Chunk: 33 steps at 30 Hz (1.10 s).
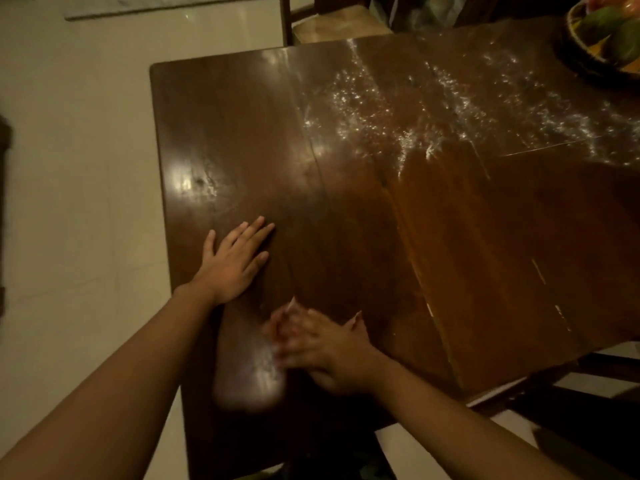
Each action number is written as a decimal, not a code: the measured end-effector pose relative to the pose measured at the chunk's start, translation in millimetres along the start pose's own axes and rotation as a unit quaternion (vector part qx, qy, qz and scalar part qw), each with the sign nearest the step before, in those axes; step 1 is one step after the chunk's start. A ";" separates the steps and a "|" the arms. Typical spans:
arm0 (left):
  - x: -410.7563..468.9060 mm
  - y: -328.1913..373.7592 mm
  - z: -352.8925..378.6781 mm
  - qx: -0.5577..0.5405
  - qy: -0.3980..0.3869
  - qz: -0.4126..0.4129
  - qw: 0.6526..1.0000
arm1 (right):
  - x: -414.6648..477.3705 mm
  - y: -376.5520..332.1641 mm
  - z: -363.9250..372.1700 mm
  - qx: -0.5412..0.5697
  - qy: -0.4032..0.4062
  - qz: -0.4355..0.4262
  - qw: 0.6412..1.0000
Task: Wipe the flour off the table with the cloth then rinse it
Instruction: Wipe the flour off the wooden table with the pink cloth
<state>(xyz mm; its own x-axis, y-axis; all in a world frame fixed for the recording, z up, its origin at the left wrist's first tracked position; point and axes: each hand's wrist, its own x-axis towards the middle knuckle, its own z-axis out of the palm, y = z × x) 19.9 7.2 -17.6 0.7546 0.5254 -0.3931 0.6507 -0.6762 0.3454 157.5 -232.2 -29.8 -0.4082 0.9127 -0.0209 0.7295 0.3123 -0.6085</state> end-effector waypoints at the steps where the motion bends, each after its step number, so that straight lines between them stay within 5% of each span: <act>1: 2.9 -7.2 -5.7 0.006 -0.005 0.010 1.000 | -8.0 2.8 -6.4 0.002 -0.046 -0.047 0.998; 4: 18.8 -30.5 -23.5 0.045 -0.007 0.017 0.999 | -25.7 47.0 -33.3 -0.077 0.010 -0.020 0.997; 8: 27.7 -44.3 -28.6 0.048 -0.001 -0.001 0.999 | 19.1 63.8 -33.7 -0.105 0.251 0.283 0.920; 11: 28.4 -45.7 -28.1 0.046 -0.006 0.000 0.999 | 75.7 26.5 -7.0 -0.073 0.207 0.162 0.962; 15: 30.8 -47.3 -31.8 0.042 -0.031 -0.006 0.999 | 66.9 -5.8 14.2 -0.006 -0.039 -0.061 0.997; 17: 29.4 -46.6 -32.1 0.043 -0.031 -0.001 0.999 | 39.9 8.4 2.5 0.010 -0.048 -0.062 0.997; 19: 27.6 -47.1 -32.5 0.041 -0.031 0.006 0.999 | 11.4 34.0 -15.8 0.000 0.048 0.036 0.998; 21: 26.7 -48.6 -32.8 0.036 -0.035 0.011 0.999 | -9.4 56.4 -36.2 0.023 0.171 0.209 0.963; 24: 26.9 -49.2 -31.1 0.046 -0.045 0.012 0.998 | -1.2 63.8 -51.8 -0.002 0.334 0.465 0.820; 26: 28.8 -50.5 -30.5 0.053 -0.055 0.016 0.997 | 15.0 53.7 -42.3 0.001 0.396 0.524 0.754; 28: 32.6 -53.4 -32.6 0.059 -0.077 0.030 0.995 | 28.1 22.1 -13.2 -0.018 0.386 0.458 0.801; 31: 35.0 -57.4 -34.1 0.061 -0.102 0.057 0.991 | 20.1 -39.2 31.4 0.018 0.228 0.360 0.904; 33: 35.6 -58.1 -36.1 0.058 -0.105 0.062 0.991 | -9.4 -56.4 34.2 -0.004 0.179 0.371 0.911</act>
<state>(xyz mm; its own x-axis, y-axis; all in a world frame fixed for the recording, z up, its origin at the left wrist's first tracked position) 12.0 83.9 -20.9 0.7860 0.3240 -0.5265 0.5308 -0.7903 0.3061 101.4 -267.4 -22.4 0.4043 0.8999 -0.1635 0.7356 -0.4261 -0.5266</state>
